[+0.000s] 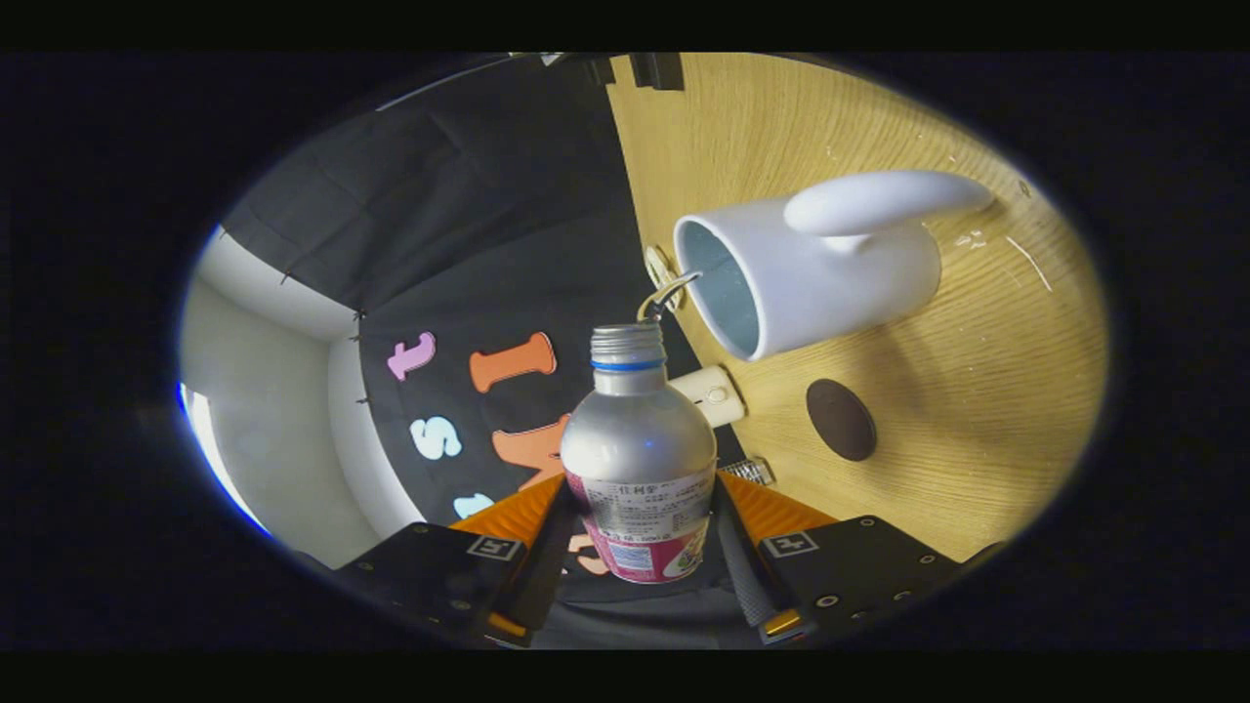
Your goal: Take the bottle from table, then pour the juice into the cup, finally place the bottle on the coaster
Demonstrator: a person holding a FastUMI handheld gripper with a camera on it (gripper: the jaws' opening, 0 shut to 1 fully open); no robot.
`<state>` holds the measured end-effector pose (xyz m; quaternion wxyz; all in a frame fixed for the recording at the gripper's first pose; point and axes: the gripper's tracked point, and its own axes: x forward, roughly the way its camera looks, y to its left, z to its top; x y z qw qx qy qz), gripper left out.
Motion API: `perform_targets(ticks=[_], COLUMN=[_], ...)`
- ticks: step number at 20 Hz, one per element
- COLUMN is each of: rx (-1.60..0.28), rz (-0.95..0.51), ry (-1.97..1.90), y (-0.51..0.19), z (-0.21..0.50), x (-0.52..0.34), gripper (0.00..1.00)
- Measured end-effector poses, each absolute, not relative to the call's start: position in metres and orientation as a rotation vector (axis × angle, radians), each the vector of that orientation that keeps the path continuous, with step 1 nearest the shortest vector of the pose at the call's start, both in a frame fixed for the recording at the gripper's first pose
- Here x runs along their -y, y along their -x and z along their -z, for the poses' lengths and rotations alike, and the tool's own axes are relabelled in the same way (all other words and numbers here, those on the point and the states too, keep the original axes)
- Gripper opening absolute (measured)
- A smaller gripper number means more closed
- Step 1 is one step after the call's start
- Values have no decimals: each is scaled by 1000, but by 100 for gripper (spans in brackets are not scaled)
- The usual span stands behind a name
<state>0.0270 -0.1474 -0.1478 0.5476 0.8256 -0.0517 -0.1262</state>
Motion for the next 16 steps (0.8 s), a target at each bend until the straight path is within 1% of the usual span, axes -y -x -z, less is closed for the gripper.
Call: perform_targets(ticks=[13,16], rx=[163,177], rz=[275,290], ry=[-2034,-2065], y=[-30,-31], z=[135,138], x=[151,157], gripper=[74,74])
